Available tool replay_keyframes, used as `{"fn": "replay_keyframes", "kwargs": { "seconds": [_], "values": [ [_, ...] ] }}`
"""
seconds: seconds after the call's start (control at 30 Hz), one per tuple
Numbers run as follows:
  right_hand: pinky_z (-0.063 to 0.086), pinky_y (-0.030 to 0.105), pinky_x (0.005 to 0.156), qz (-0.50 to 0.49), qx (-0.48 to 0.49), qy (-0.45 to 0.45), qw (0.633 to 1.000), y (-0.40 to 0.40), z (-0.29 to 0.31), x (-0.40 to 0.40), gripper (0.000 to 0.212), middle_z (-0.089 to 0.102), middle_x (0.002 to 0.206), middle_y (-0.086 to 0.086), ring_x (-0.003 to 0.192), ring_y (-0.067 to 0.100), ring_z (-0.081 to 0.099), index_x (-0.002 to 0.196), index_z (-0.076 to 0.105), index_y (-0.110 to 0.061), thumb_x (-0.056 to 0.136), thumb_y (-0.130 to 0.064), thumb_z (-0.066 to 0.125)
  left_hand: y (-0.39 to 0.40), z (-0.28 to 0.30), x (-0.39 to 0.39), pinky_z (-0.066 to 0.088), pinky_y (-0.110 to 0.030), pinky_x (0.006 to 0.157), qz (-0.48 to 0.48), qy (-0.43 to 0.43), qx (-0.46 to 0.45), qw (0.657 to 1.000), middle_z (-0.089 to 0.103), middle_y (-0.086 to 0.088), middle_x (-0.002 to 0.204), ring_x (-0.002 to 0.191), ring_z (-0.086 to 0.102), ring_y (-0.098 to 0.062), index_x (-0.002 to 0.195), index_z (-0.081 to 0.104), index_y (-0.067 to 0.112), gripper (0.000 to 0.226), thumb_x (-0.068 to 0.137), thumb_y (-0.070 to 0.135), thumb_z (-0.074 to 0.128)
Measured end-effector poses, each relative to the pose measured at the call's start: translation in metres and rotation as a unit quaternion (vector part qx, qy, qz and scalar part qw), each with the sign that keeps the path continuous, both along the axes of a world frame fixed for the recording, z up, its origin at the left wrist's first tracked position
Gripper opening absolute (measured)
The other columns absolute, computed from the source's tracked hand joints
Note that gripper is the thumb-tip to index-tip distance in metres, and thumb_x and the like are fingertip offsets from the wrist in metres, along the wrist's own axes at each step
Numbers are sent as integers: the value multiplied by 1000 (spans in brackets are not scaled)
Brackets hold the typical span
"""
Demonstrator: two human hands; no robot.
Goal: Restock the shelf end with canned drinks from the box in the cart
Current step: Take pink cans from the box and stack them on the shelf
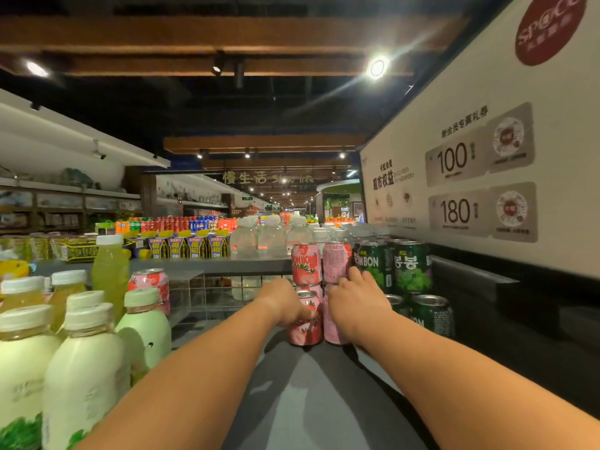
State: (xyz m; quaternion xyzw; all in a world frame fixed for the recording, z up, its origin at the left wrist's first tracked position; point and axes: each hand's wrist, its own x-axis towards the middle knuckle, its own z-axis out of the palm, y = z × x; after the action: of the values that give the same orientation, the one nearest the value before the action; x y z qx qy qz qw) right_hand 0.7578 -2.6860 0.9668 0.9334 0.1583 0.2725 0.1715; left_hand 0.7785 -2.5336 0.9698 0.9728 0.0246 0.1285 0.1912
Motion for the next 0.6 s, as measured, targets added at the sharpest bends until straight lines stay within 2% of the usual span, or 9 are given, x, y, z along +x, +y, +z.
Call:
{"fn": "replay_keyframes", "kwargs": {
  "seconds": [0.07, 0.13, 0.27, 0.47, 0.53, 0.6],
  "values": [
    [31, 41, 91, -1, -18, 1, 1000, 0, 3, 3, 31, 61, 119, 6, 110, 28, 40, 119, 62, -17, 93, -22, 44, 2, -2, 5, 52, -27, 71, -8, 6, -32, 999, 71, -4, 97, 88, 67, -22, 97, 71, 15, 45, 72, 51, 82],
    [32, 41, 91, 0, -24, 5, 1000, 0, 4, 6, 31, 62, 118, 6, 110, 28, 40, 118, 62, -18, 94, -23, 43, 2, -2, 7, 54, -29, 72, -11, 11, -29, 999, 72, -4, 99, 88, 68, -23, 102, 71, 15, 48, 74, 52, 80],
    [33, 41, 88, 5, -23, -5, 1000, 1, 1, 11, 31, 63, 115, 6, 107, 28, 42, 114, 64, -17, 96, -20, 38, -1, -7, 11, 54, -32, 80, -20, 4, -13, 1000, 72, -5, 103, 92, 67, -24, 104, 70, 15, 40, 79, 47, 76],
    [35, 41, 85, -6, -19, -9, 1000, 1, -4, 16, 29, 64, 112, 6, 105, 28, 43, 113, 63, -15, 94, -17, 40, 4, -17, 12, 45, -26, 67, -14, -5, -54, 998, 72, -4, 98, 81, 64, -19, 98, 72, 15, 36, 76, 41, 80],
    [36, 41, 88, -9, -13, -7, 1000, 2, -5, 15, 29, 64, 112, 6, 104, 28, 44, 114, 62, -15, 94, -16, 41, 7, -22, 12, 44, -26, 67, -24, 8, -43, 999, 73, -4, 99, 81, 63, -18, 100, 73, 14, 37, 75, 40, 82],
    [36, 41, 90, -11, -2, -6, 1000, 2, -5, 14, 30, 63, 114, 7, 105, 28, 45, 115, 61, -14, 94, -14, 41, 9, -25, 12, 50, -28, 73, -26, 12, -35, 999, 74, -4, 101, 85, 65, -19, 102, 73, 13, 39, 76, 40, 81]
  ]
}}
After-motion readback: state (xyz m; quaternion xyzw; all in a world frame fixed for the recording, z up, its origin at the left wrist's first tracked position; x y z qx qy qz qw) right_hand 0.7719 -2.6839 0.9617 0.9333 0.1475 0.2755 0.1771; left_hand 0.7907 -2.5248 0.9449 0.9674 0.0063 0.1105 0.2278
